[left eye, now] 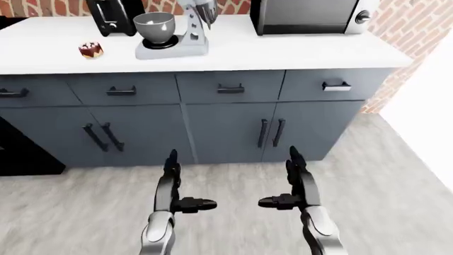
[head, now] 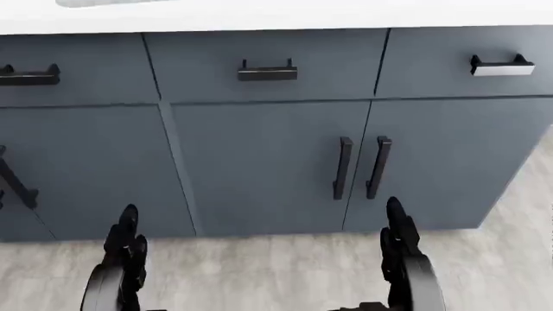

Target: Place the cake in the stand mixer bowl.

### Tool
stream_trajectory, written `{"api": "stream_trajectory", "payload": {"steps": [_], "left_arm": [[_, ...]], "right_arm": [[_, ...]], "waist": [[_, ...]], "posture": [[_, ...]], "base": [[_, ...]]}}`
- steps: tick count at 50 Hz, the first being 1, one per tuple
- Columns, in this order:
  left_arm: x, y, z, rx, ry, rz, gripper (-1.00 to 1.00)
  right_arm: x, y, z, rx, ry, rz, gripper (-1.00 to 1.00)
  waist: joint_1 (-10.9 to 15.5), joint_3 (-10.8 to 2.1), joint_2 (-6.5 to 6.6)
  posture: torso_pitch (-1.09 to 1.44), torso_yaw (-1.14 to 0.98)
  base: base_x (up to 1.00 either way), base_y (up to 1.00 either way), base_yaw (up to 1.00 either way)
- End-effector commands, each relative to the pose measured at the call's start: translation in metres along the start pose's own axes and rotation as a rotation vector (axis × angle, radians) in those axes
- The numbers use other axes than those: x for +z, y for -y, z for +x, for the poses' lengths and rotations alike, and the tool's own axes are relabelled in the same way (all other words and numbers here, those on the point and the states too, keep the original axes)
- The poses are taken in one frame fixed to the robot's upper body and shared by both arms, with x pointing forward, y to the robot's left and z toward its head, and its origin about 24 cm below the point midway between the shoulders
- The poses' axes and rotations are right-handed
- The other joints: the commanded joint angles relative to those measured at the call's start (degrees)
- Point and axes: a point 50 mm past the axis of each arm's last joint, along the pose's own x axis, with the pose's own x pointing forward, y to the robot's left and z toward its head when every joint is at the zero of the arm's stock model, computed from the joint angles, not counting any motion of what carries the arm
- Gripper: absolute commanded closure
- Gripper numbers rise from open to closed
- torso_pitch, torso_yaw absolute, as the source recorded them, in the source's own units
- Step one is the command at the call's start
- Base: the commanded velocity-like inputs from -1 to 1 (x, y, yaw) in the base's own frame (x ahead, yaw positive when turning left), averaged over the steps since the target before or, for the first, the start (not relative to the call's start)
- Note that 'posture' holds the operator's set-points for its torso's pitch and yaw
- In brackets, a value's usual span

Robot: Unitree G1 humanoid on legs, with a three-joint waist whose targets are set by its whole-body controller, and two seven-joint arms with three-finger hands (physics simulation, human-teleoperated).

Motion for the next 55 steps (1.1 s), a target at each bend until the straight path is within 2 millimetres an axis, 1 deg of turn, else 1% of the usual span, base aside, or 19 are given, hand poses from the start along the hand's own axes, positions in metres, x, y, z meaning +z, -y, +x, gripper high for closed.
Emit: {"api": "stream_trajectory", "payload": {"steps": [1,2,3,4,5,6,7,8,10,14,21,25,27,31,35,40,47,49,55], "left_arm": [[0.005,0.009,0.012,-0.041,0.055,0.060,-1.00],[0.004,0.010,0.013,-0.044,0.049,0.062,-1.00],[0.006,0.009,0.012,-0.046,0.052,0.057,-1.00],[0.008,0.008,0.012,-0.047,0.058,0.043,-1.00],[0.009,0.008,0.012,-0.047,0.059,0.042,-1.00],[0.009,0.008,0.012,-0.046,0.062,0.038,-1.00],[0.009,0.008,0.012,-0.046,0.063,0.039,-1.00],[0.010,0.008,0.011,-0.046,0.065,0.036,-1.00],[0.010,0.007,0.011,-0.046,0.069,0.029,-1.00],[0.011,0.006,0.009,-0.044,0.075,0.026,-1.00],[0.018,0.004,0.005,-0.036,0.097,0.025,-1.00],[0.025,0.001,0.003,-0.028,0.118,0.021,-1.00],[0.032,0.000,-0.001,-0.023,0.136,0.017,-1.00],[0.041,-0.002,-0.004,-0.018,0.161,0.016,-1.00],[0.062,-0.007,-0.010,-0.001,0.206,0.022,-1.00],[0.074,-0.010,-0.013,0.009,0.235,0.025,-1.00],[0.099,-0.011,-0.016,0.009,0.294,0.034,-1.00],[0.108,-0.012,-0.020,0.010,0.311,0.036,-1.00],[0.120,-0.010,-0.028,0.005,0.346,0.021,-1.00]], "right_arm": [[-0.010,-0.003,0.020,0.054,-0.065,0.020,-1.00],[-0.012,-0.003,0.019,0.032,-0.084,-0.007,-1.00],[-0.010,0.000,0.019,0.025,-0.090,-0.012,-1.00],[-0.010,0.002,0.020,0.030,-0.092,0.005,-1.00],[-0.010,0.002,0.020,0.031,-0.092,0.006,-1.00],[-0.009,0.001,0.019,0.031,-0.082,0.012,-1.00],[-0.009,0.001,0.019,0.029,-0.084,0.012,-1.00],[-0.008,0.000,0.019,0.029,-0.084,0.009,-1.00],[-0.004,0.000,0.017,0.022,-0.069,0.003,-1.00],[0.001,-0.002,0.013,0.019,-0.031,-0.002,-1.00],[0.014,-0.004,0.008,0.010,0.048,-0.024,-1.00],[0.024,-0.005,0.006,0.011,0.086,-0.037,-1.00],[0.031,-0.005,0.005,0.006,0.108,-0.049,-1.00],[0.041,-0.006,0.002,0.008,0.169,-0.062,-1.00],[0.053,-0.005,-0.001,-0.004,0.218,-0.081,-1.00],[0.067,-0.006,-0.001,-0.015,0.255,-0.107,-1.00],[0.089,-0.004,-0.005,-0.035,0.312,-0.137,-1.00],[0.097,-0.005,-0.006,-0.038,0.329,-0.147,-1.00],[0.110,-0.005,-0.010,-0.047,0.367,-0.164,-1.00]], "waist": [[-0.12,-0.05,-0.45],[0.18,-1.42,-0.39],[0.44,-3.28,-0.09],[0.39,-3.10,-0.10],[0.46,-1.25,-0.57],[0.51,-2.36,-0.56],[0.56,-3.93,-0.60],[0.60,-4.18,-0.59],[0.60,-4.07,-0.54],[0.57,-4.31,-0.36],[0.53,-5.31,-0.27],[0.49,-5.44,-0.22],[0.49,-5.41,-0.19],[0.45,-5.18,-0.13],[0.38,-5.09,-0.05],[0.39,-4.77,0.01],[0.45,-4.59,0.03],[0.47,-4.54,0.01],[0.46,-4.45,0.00]], "posture": [[0.00,0.00],[0.00,0.00],[0.00,0.00],[0.00,0.00],[0.00,0.00],[0.00,0.00],[0.00,0.00],[0.00,0.00],[0.00,0.00],[0.00,0.00],[0.00,0.00],[0.00,0.00],[0.00,0.00],[0.00,0.00],[0.00,0.00],[0.00,0.00],[0.00,0.00],[0.00,0.00],[0.00,0.00]], "base": [[0.00,0.00,0.00],[0.00,0.00,0.00],[0.00,0.00,0.00],[0.00,0.00,0.00],[0.00,0.00,0.00],[0.00,0.00,0.00],[0.00,0.00,0.00],[0.00,0.00,0.00],[0.00,0.00,0.00],[0.00,0.00,0.00],[0.00,0.00,0.00],[0.00,0.00,0.00],[0.00,0.00,0.00],[0.00,0.00,0.00],[0.00,0.00,0.00],[0.00,0.00,0.00],[0.00,0.00,0.00],[0.00,0.00,0.00],[0.00,0.00,0.00]]}}
